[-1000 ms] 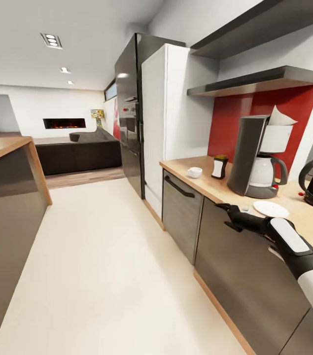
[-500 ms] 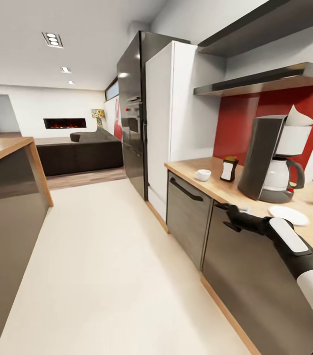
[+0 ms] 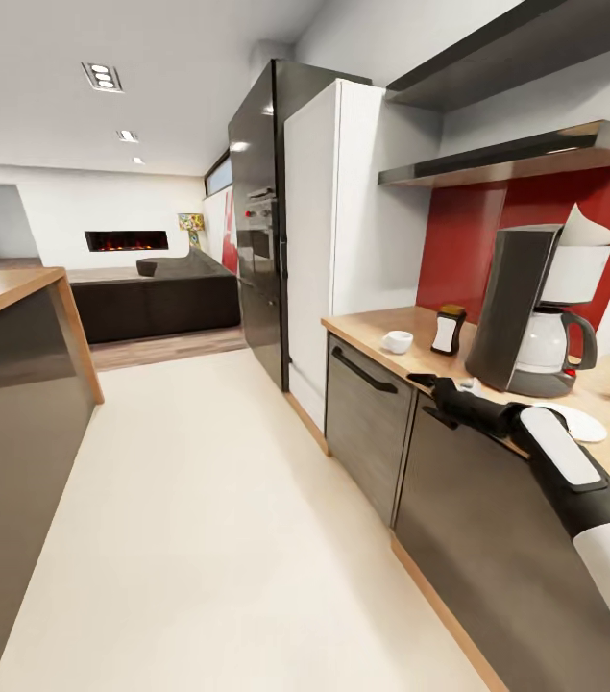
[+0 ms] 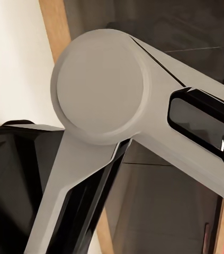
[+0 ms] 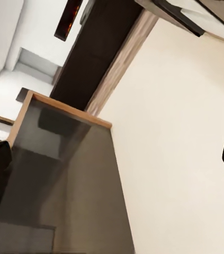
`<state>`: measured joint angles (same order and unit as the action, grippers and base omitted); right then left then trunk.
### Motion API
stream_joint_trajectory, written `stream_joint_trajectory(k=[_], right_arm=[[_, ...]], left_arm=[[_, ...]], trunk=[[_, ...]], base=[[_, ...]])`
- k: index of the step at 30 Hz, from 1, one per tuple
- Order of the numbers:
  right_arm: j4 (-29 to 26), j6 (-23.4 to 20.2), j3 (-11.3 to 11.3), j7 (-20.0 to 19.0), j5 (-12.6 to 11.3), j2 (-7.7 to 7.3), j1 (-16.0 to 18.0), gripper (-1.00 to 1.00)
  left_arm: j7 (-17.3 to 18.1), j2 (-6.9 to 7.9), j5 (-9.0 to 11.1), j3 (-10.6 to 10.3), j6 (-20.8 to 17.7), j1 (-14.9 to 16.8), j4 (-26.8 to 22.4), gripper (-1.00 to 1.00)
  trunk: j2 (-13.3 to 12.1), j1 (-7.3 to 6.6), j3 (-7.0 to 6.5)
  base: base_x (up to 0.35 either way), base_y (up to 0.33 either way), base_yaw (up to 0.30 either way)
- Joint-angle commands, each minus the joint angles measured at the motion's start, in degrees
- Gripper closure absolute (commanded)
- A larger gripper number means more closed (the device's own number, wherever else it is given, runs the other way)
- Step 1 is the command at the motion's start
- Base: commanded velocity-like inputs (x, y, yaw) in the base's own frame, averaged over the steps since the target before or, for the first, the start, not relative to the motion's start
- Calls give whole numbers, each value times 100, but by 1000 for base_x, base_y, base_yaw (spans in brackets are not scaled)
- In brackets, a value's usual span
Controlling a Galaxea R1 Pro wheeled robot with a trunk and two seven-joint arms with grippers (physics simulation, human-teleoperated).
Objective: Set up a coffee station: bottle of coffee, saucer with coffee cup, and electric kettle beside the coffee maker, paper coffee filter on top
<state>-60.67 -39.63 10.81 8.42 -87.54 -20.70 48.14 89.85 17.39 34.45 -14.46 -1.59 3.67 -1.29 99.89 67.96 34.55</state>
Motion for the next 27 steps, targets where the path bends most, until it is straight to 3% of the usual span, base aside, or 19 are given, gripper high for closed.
stream_joint_trajectory(k=[1,2,3,4,5,6,7,8,12,22,27], right_arm=[[-27,3,12,52,-50,17,6,-100],[-46,4,12,53,-42,39,12,-100],[-195,8,15,116,79,207,65,-100],[-452,0,24,1267,452,783,495,-100],[-467,-4,25,1457,474,855,577,-100],[-495,-14,26,1983,518,1057,822,-100],[-501,-16,26,2135,527,1112,895,-100],[-517,-23,26,2564,548,1251,1103,-100],[-530,-26,27,2812,563,1336,1275,-100],[-534,-10,27,2984,612,1350,1671,-100],[-508,-20,31,3608,676,1360,1995,-100]], left_arm=[[15,2,44,-48,-19,2,-3,-100],[15,2,44,-48,-20,2,-3,-100],[15,2,44,-48,-24,2,-3,-100],[15,2,44,-48,-25,2,-10,-100],[15,2,44,-48,-25,2,-11,-100],[15,2,44,-48,-25,2,-11,-100],[15,2,44,-48,-25,2,-11,-100],[15,2,44,-48,-25,2,-12,-100],[15,2,44,-48,-25,2,-12,-100],[15,2,44,-48,-25,2,-12,-100],[15,3,44,-34,-25,2,-12,-100]], trunk=[[3,0,6],[3,0,6],[3,0,6],[3,0,6],[3,0,6],[3,0,6],[3,0,6],[3,0,6],[3,0,6],[3,0,6],[3,0,6]], base=[[0,0,0],[0,0,0],[97,0,0],[261,0,0],[238,0,0],[126,0,0],[101,0,0],[167,0,0],[203,0,0],[82,0,0],[250,0,0]])
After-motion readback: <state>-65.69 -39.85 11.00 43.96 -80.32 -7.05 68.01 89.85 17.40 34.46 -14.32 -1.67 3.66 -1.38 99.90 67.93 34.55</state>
